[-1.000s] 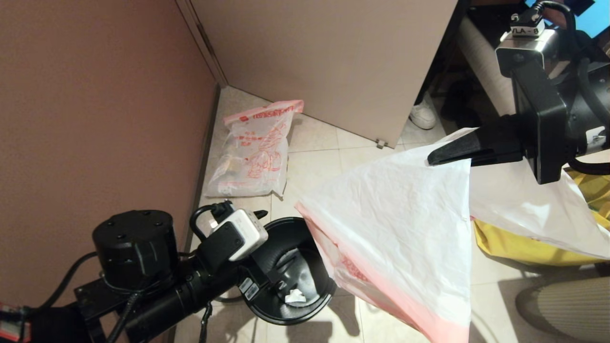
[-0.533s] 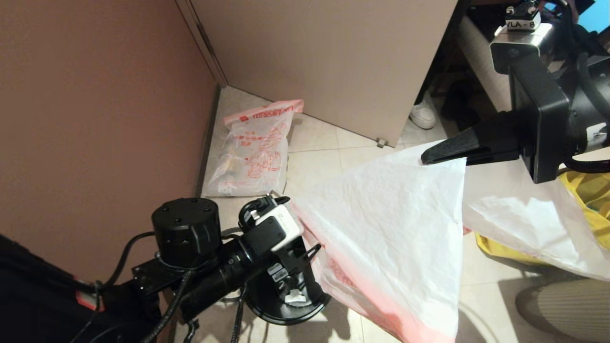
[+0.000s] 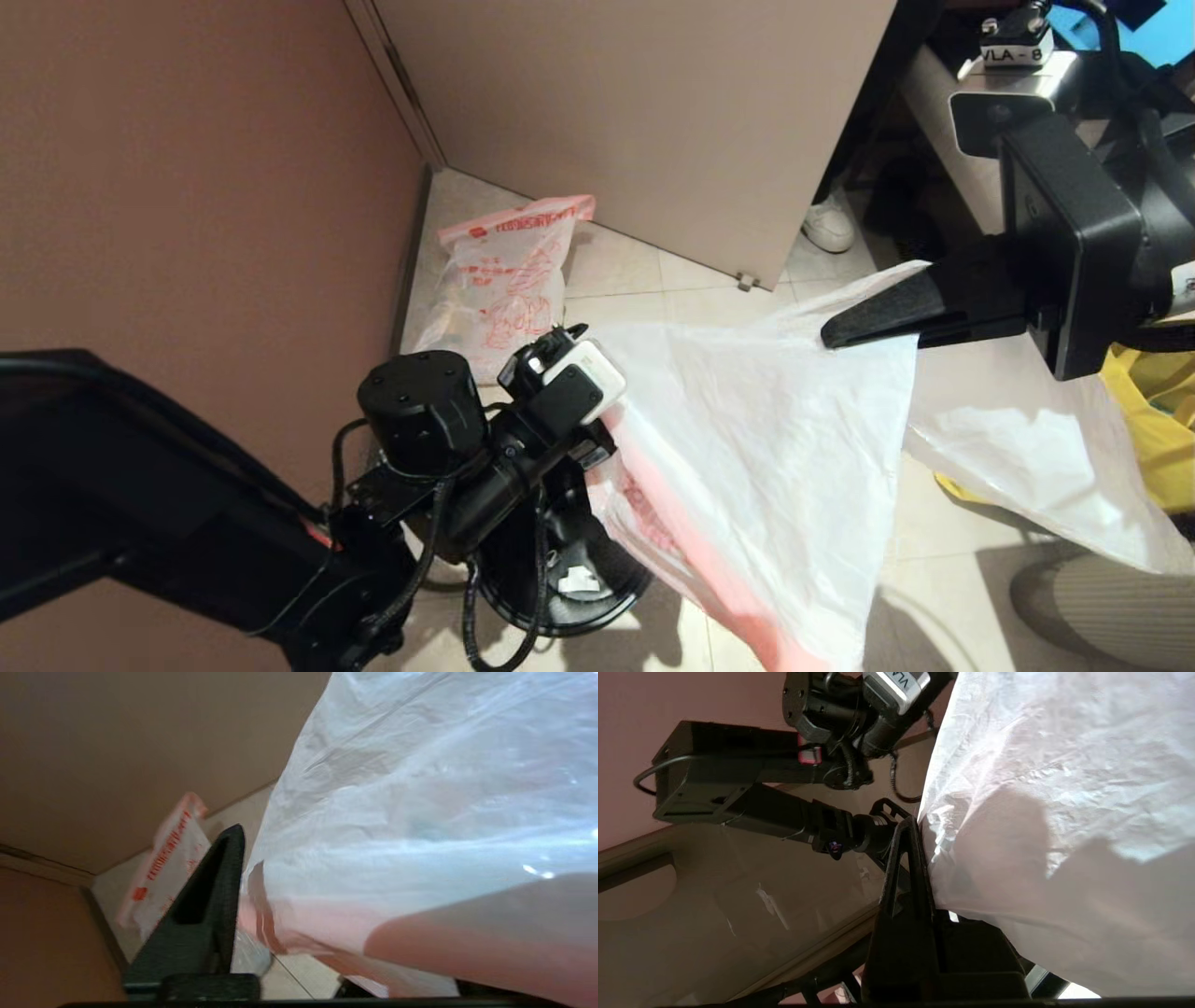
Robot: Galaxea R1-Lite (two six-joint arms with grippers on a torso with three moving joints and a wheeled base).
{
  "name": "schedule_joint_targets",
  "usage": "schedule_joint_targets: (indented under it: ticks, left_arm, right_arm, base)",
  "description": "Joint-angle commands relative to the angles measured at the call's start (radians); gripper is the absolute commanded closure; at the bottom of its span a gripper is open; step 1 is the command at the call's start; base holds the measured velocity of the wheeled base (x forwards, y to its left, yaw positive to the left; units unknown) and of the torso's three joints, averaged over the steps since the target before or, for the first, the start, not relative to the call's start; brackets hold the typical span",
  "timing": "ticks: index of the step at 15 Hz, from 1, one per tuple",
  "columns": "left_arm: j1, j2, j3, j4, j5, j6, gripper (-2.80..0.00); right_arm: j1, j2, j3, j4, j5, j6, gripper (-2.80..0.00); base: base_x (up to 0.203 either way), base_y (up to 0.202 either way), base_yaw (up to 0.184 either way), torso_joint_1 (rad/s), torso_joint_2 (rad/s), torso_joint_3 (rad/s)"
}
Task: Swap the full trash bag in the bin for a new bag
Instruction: Put the new garbage bag on the trash can
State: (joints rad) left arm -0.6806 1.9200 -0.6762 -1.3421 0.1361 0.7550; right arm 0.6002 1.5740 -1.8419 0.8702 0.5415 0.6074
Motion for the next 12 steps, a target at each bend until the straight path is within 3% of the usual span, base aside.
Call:
schedule_joint_targets:
  ticks: [1,6,10,12]
  left_arm:
    - [0.003,0.060,-0.022,-0.078,0.013,0.016,0.00]
    - [-0.004,0.017,-0.019,-0.075,0.033,0.014,0.00]
    - [-0.044,-0.035,-0.010,-0.068,0.081,0.000,0.00]
    - [-0.061,-0.090,0.005,-0.011,0.120,-0.023,0.00]
  right_arm:
    - [0.001,-0.005,0.000,0.006,0.003,0.003,0.00]
    - [0.001,-0.007,0.000,0.019,0.003,0.003,0.00]
    - [0.001,-0.021,0.000,0.055,0.003,0.003,0.00]
    - [0.001,-0.047,0.000,0.070,0.002,0.002,0.00]
  base:
    - [0.000,0.000,0.000,0.000,0.00,0.000]
    - [0.000,0.000,0.000,0.000,0.00,0.000]
    - [0.000,0.000,0.000,0.000,0.00,0.000]
    - [0.000,0.000,0.000,0.000,0.00,0.000]
